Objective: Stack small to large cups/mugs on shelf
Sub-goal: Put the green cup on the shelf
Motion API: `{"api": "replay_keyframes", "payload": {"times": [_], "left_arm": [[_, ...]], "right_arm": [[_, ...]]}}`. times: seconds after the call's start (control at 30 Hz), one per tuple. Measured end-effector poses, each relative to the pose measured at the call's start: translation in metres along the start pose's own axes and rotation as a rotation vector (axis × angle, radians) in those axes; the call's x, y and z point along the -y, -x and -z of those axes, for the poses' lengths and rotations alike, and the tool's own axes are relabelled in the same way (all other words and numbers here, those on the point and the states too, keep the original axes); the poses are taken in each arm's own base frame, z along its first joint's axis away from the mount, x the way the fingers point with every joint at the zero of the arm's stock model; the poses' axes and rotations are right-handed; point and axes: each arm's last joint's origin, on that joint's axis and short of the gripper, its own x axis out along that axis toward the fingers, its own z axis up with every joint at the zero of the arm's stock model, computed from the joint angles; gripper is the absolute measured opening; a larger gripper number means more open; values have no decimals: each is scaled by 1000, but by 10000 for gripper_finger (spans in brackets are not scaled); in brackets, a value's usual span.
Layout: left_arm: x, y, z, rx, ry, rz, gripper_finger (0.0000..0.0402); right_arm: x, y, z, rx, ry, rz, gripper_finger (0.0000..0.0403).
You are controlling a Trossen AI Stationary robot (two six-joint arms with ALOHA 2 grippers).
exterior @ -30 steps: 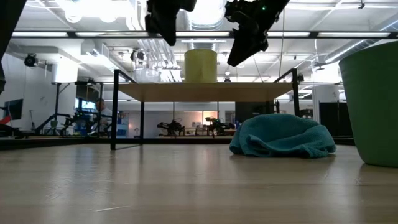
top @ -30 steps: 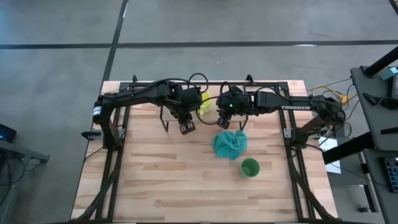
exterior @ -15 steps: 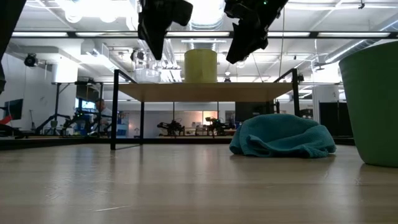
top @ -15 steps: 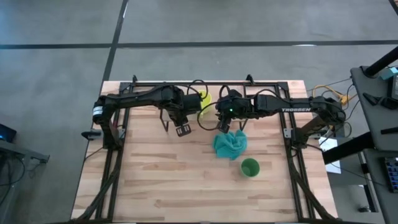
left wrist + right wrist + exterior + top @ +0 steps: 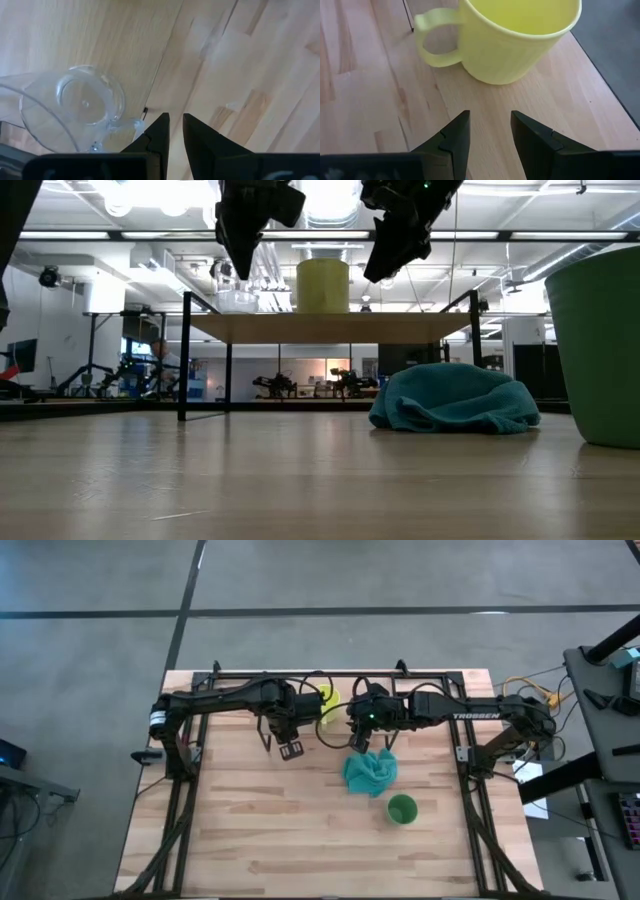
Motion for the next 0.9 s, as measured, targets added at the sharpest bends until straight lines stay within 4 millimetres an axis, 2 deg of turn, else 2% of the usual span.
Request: {"api": "replay_keyframes", "payload": {"times": [0.37, 0.53, 0.7, 0.9], "left_arm": [[-1, -1, 4, -45, -5, -23, 40], [-2, -1, 6, -64, -8, -46, 40], [-1, 0, 7, -60, -11, -44, 40], [2, 3, 10, -51, -22, -39, 40]], "right_arm": [[0, 0, 1, -6, -2, -15, 137], [-1, 8, 3, -27, -21, -52, 137], [-2, 30, 7, -13, 0, -72, 137], [3, 70, 16, 12, -30, -102, 137]]}}
